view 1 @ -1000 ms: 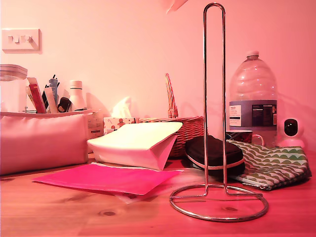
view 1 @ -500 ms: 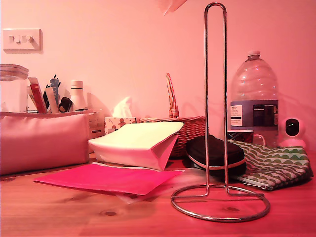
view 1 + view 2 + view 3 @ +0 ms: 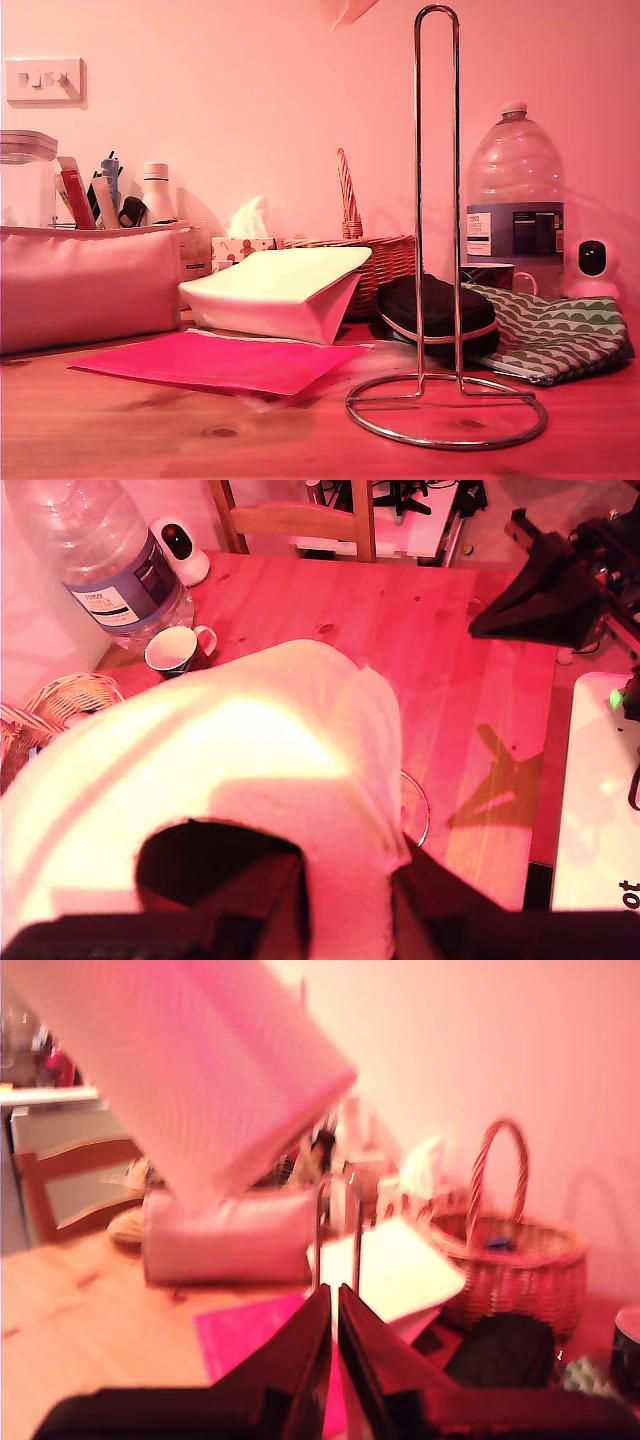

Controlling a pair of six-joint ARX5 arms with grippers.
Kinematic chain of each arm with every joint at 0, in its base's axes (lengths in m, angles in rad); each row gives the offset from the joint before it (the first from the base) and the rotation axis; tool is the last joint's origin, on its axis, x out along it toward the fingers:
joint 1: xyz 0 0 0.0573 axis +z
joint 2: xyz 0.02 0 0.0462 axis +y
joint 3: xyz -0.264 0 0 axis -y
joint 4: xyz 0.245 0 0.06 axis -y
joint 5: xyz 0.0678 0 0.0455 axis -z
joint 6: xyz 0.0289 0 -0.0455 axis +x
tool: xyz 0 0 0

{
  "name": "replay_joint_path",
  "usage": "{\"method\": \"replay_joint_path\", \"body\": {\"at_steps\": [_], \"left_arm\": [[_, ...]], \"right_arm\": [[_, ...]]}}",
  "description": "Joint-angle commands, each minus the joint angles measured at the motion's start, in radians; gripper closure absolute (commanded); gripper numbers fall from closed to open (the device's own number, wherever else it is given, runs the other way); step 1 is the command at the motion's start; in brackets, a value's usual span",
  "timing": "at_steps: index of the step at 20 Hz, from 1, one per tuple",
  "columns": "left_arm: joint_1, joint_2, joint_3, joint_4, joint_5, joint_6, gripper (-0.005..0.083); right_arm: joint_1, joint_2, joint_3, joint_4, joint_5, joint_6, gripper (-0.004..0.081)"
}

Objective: Insert the paper towel roll into the metallic stand.

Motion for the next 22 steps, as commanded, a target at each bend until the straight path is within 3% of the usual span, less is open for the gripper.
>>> {"method": "replay_joint_path", "body": {"at_steps": [1, 22], "left_arm": [[0.001, -0.003, -0.007, 0.015, 0.008, 0.004, 0.0798], [0.003, 0.05, -0.007, 0.017, 0.04, 0.035, 0.0798]], "right_arm": [[-0.004, -0.001, -0.007, 0.004, -0.005, -0.001, 0.0783], [-0.003, -0.001, -0.007, -0.001, -0.013, -0.002, 0.0783]]}}
